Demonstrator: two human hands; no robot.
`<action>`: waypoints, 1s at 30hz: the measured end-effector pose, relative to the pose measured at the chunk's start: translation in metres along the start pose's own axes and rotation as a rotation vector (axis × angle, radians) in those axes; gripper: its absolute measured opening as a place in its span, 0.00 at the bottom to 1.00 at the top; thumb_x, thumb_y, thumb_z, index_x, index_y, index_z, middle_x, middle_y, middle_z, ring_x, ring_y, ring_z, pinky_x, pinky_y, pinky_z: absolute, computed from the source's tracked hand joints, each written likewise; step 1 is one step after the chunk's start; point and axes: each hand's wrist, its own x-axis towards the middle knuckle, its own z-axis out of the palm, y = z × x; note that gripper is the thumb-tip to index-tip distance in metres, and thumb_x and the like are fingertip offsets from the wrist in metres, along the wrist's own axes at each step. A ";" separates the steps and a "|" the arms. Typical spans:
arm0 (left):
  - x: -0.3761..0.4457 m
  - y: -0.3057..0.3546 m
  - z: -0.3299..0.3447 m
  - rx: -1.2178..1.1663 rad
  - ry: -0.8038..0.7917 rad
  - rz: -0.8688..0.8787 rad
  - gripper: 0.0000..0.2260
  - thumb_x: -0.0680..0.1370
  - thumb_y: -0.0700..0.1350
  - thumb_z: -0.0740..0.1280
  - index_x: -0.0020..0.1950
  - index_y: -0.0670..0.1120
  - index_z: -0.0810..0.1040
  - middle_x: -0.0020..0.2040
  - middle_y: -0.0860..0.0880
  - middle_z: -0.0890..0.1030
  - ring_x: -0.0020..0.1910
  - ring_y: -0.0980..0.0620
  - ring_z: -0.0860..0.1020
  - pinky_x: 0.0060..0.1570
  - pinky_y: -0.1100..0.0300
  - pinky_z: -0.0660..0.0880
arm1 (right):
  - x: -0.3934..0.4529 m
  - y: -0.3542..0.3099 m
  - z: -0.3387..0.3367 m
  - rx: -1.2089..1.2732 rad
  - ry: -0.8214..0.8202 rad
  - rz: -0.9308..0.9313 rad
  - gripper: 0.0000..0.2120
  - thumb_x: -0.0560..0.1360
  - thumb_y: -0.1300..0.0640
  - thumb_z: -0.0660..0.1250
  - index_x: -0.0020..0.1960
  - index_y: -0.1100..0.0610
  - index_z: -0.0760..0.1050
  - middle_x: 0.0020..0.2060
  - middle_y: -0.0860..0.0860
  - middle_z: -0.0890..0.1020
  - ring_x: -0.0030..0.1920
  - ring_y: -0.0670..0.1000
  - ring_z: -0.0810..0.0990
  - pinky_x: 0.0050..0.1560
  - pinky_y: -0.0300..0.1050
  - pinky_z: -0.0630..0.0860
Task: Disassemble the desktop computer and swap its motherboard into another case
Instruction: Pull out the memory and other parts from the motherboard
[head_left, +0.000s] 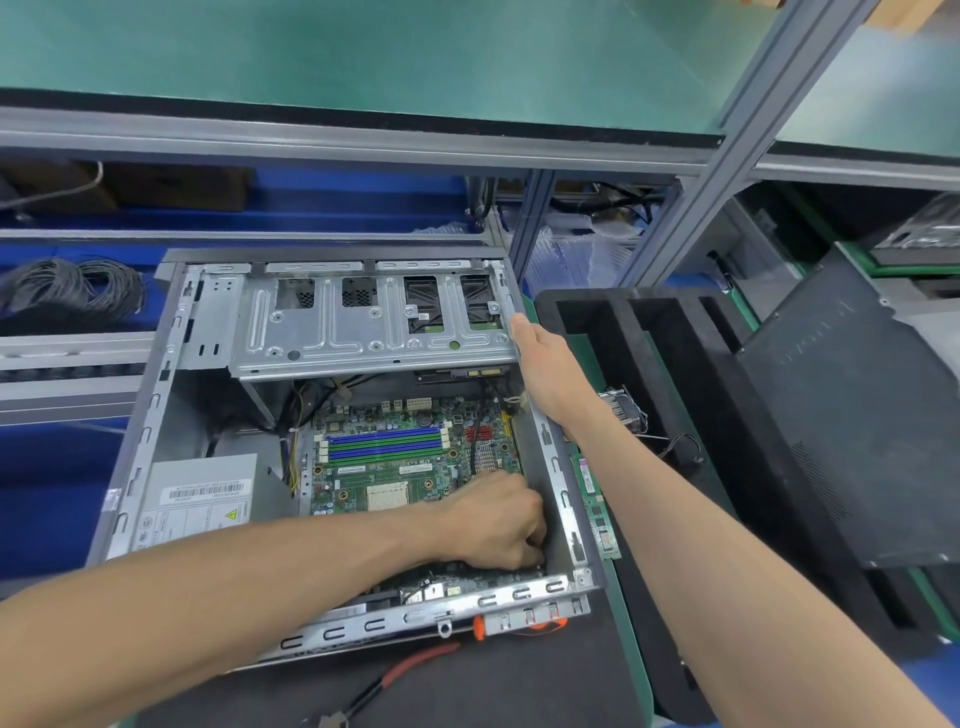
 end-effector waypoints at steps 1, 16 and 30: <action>0.001 0.000 -0.001 -0.008 -0.008 0.001 0.23 0.72 0.47 0.72 0.24 0.50 0.62 0.20 0.55 0.66 0.21 0.56 0.65 0.30 0.61 0.68 | 0.000 0.000 0.000 0.001 0.000 0.000 0.27 0.85 0.41 0.46 0.68 0.56 0.73 0.55 0.49 0.74 0.58 0.51 0.71 0.60 0.45 0.62; 0.008 0.000 -0.002 -0.112 -0.031 -0.073 0.25 0.70 0.46 0.75 0.21 0.50 0.63 0.17 0.57 0.68 0.20 0.60 0.70 0.28 0.65 0.62 | 0.000 0.000 0.000 0.017 -0.001 0.015 0.24 0.85 0.41 0.46 0.63 0.53 0.74 0.55 0.49 0.74 0.57 0.51 0.72 0.60 0.46 0.62; 0.011 0.004 -0.007 -0.138 -0.025 -0.126 0.23 0.68 0.46 0.76 0.22 0.51 0.64 0.18 0.59 0.69 0.21 0.63 0.68 0.26 0.66 0.62 | 0.001 0.000 0.001 0.020 -0.001 0.023 0.21 0.84 0.40 0.47 0.56 0.52 0.73 0.53 0.52 0.78 0.56 0.53 0.75 0.57 0.48 0.65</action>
